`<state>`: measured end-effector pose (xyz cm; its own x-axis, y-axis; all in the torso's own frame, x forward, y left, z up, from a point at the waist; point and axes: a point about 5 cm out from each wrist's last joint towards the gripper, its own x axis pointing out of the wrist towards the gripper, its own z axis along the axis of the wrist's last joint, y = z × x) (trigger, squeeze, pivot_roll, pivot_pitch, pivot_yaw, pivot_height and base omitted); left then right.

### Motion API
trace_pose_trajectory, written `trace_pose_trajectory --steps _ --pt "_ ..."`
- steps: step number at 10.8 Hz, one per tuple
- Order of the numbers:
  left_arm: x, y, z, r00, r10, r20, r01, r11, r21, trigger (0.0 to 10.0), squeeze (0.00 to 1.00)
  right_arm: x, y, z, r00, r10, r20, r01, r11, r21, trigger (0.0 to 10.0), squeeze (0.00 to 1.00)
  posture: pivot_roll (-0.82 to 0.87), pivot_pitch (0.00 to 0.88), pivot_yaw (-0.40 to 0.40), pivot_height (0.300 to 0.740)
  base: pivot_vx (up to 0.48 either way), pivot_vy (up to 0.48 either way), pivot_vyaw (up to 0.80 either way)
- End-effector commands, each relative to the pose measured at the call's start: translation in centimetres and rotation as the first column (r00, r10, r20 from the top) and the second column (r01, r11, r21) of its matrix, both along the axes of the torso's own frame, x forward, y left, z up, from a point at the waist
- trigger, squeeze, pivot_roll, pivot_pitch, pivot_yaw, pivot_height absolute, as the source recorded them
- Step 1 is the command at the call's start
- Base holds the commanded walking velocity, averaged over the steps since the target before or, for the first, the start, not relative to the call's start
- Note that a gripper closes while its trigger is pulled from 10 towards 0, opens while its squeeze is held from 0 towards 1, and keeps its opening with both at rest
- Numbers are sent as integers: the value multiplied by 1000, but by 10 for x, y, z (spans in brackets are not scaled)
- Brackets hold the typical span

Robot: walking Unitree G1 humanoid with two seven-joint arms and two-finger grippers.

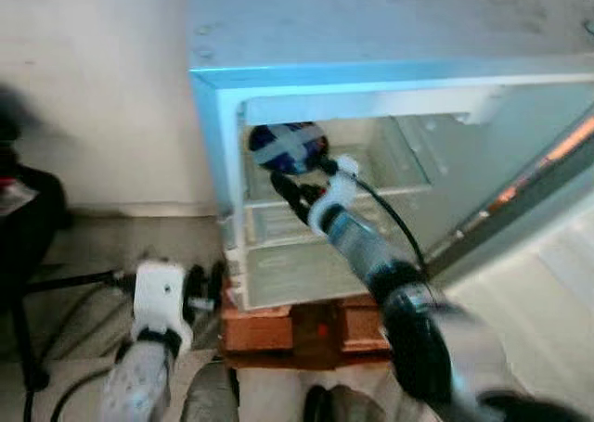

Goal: Restocking fridge

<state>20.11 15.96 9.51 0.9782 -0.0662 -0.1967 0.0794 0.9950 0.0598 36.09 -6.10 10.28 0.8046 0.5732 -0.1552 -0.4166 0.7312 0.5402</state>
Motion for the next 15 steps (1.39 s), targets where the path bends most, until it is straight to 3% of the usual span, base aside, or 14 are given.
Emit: trace_pose_trajectory --steps 1,2,3,5,7,9,11,12,13,15 --pt "2 -1 -3 1000 -17 3 17 1000 12 10000 0 -5 -12 3 995 72 74 -67 995 -70 10000 1000 212 107 -45 740 0 0 0" --pt "5 1 -4 1000 -19 7 19 999 32 10000 0 -13 -18 3 988 102 112 -91 991 -101 10000 1000 180 91 -24 740 0 0 0" --pt "12 2 -6 1000 -28 10 27 999 47 10000 0 -34 -34 11 954 174 245 -119 967 -223 10000 0 140 71 -1 740 0 0 0" --pt "16 0 -8 999 -41 23 40 998 54 10000 0 -59 -58 6 940 193 282 -97 942 -321 10000 0 122 42 17 740 0 0 0" --pt "17 1 -10 999 -29 26 27 998 57 10000 0 -87 -82 -4 954 58 294 66 916 -396 10000 0 97 31 33 740 0 0 0" --pt "21 -1 -11 997 -64 31 62 995 77 10000 0 -100 -96 -12 958 -107 265 217 874 -434 10000 0 75 32 36 740 0 0 0" --pt "21 2 -9 998 -45 49 41 997 66 10000 0 -98 -88 -6 931 -74 358 247 850 -465 10000 0 83 33 32 740 0 0 0" --pt "21 3 -10 998 -40 47 36 997 70 10000 0 -96 -84 -6 928 -53 368 235 850 -472 10000 0 87 32 28 740 0 0 0" --pt "21 3 -11 998 -31 49 28 997 70 10000 0 -94 -79 -4 938 -57 343 212 875 -435 10000 0 93 34 20 740 -259 0 0" --pt "20 2 -11 998 -32 49 28 997 67 10000 0 -93 -79 -8 938 -64 342 219 873 -436 10000 0 95 39 18 740 -343 0 0"
